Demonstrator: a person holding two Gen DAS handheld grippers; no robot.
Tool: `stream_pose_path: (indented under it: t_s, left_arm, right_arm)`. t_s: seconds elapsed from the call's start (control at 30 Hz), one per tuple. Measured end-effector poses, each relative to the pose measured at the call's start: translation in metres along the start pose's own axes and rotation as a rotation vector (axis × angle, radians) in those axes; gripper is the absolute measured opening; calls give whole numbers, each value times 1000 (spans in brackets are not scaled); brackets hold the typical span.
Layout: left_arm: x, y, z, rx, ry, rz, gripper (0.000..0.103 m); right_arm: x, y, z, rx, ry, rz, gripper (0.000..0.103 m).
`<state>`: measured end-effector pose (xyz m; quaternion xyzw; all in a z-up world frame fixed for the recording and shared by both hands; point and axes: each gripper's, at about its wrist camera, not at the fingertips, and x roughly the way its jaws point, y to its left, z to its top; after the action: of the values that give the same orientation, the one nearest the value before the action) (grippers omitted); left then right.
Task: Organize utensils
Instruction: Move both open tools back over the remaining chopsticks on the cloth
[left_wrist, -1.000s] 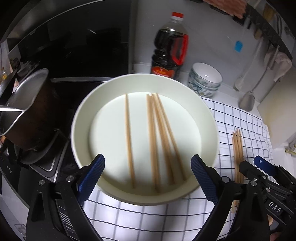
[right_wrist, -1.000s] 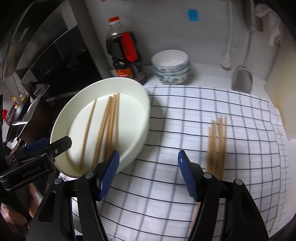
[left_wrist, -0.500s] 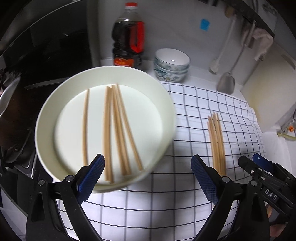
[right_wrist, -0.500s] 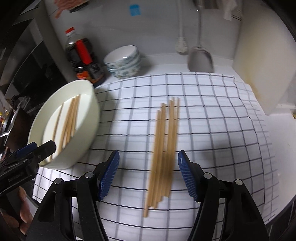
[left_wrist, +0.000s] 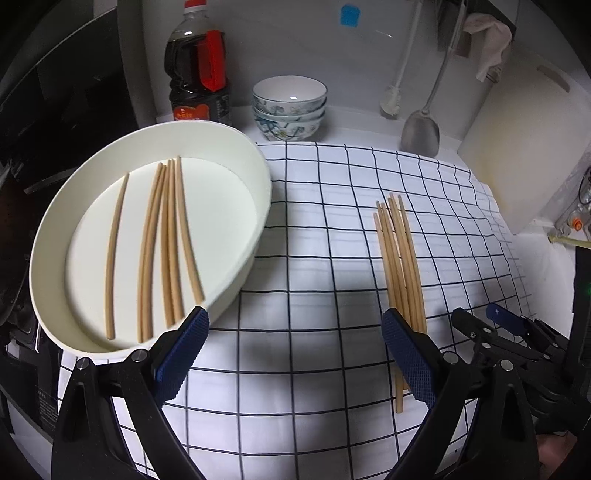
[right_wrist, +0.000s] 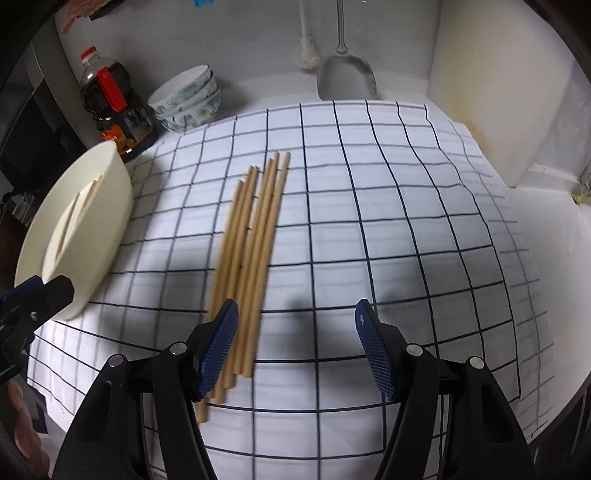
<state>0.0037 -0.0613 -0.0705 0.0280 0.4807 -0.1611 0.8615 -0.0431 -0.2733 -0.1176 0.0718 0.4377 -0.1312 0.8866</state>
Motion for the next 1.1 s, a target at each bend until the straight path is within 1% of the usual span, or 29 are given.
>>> stream_pose_path:
  t_s: [0.23, 0.4, 0.6, 0.83, 1.0, 1.1]
  left_arm:
    - [9, -12, -9, 9, 9, 3, 93]
    - [17, -14, -14, 8, 23, 9, 93]
    - [22, -14, -20, 11, 36, 16, 93]
    - [25, -12, -20, 4, 45, 16, 93]
    - [27, -11, -18, 1, 46, 15, 93]
    - [29, -13, -17, 2, 49, 10, 93]
  right_arm:
    - [22, -6, -3, -9, 14, 17, 63]
    - [32, -2, -1, -17, 17, 34, 63]
    - [40, 0, -4, -33, 14, 23, 63]
    - [39, 3, -6, -65, 2, 14, 63]
    - [38, 10, -5, -121, -8, -18, 63]
    - [38, 10, -6, -135, -4, -23, 63]
